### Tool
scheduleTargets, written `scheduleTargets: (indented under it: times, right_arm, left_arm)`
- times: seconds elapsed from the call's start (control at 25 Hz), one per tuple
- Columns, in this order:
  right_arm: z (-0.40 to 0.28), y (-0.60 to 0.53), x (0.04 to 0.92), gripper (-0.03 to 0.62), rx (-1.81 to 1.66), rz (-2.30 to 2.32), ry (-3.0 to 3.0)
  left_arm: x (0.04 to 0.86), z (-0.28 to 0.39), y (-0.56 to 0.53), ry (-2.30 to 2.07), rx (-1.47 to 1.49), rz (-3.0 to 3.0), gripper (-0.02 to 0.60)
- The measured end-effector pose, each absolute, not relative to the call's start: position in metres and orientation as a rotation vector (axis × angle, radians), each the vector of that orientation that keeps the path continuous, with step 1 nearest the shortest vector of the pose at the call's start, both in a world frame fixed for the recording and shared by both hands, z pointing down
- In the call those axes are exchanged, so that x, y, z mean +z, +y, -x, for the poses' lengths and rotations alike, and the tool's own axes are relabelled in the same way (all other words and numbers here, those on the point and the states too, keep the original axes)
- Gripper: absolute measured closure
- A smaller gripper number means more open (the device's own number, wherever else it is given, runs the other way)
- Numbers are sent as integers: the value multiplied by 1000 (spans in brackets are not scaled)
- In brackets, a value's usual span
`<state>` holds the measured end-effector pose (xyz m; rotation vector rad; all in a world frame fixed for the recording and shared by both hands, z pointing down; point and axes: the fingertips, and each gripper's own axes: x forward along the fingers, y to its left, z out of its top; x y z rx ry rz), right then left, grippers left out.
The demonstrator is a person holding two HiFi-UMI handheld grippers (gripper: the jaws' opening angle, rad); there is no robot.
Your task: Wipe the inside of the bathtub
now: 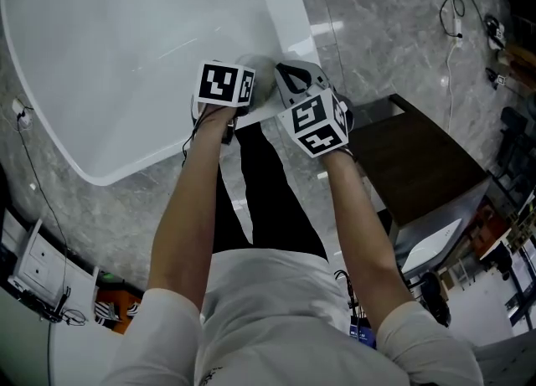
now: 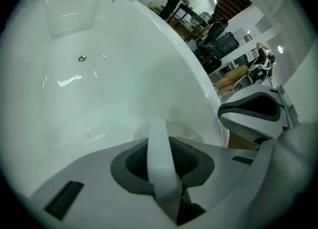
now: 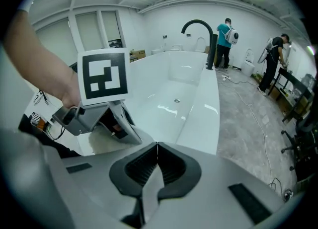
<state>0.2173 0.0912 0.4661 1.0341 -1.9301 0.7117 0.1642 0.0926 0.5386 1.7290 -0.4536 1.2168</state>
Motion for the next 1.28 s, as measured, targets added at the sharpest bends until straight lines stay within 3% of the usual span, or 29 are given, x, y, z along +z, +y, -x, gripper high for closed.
scheduleTargets:
  times: [1.28]
  right_arm:
    - [-161, 87, 492, 576, 643, -774, -1963]
  left_arm:
    - [617, -151, 66, -376, 1218, -1730, 489]
